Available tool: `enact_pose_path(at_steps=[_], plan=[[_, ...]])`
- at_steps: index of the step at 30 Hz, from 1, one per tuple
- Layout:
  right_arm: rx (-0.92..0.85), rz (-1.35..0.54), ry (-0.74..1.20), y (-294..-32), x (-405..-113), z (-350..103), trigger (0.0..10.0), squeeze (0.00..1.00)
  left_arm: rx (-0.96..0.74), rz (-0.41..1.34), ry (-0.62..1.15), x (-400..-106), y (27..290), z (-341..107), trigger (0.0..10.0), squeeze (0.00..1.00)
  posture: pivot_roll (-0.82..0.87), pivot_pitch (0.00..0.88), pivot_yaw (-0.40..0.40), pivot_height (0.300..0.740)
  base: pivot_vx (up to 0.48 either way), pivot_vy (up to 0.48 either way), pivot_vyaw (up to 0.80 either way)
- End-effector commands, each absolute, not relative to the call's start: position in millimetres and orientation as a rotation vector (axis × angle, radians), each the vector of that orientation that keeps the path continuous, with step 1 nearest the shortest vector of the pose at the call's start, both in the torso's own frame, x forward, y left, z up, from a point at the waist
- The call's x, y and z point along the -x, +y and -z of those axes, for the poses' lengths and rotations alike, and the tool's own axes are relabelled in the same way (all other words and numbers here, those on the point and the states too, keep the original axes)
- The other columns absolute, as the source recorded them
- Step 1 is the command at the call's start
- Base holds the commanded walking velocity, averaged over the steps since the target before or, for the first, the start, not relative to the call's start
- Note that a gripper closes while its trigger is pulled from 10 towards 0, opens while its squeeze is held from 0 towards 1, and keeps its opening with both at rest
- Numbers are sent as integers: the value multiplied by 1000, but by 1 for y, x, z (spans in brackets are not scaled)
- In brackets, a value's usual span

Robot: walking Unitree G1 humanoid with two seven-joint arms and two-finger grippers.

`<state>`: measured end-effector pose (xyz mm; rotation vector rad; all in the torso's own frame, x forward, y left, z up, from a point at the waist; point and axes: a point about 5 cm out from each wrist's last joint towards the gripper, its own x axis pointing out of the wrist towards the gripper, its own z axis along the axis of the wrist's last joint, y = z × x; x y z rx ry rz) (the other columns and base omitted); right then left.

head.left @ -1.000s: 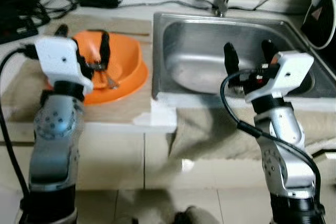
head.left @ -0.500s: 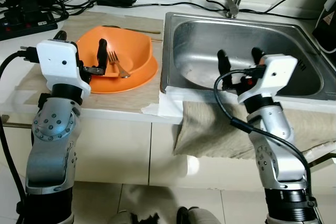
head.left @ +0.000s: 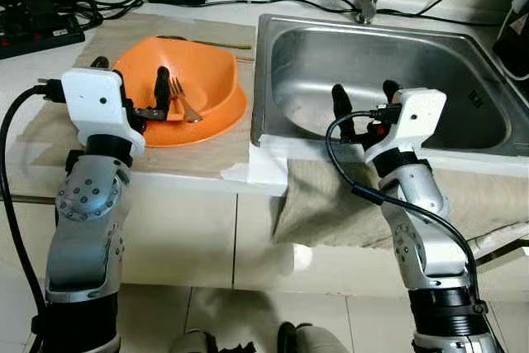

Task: Kitchen organization

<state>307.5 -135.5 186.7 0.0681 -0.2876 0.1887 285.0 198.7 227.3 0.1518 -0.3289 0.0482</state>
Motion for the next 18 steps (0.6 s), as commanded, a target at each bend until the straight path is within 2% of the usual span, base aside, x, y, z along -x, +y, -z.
enact_pose_path(at_steps=[1,18], plan=[[-58,-180,-288,-139,-308,-184,10000,0,-149,-65,-308,-285,200,-222,10000,0,-122,128,-76,740,0,0,0],[-45,-196,-337,-142,-316,-196,10000,0,-153,-81,-308,-282,200,-216,10000,0,-128,93,-98,740,0,0,0]])
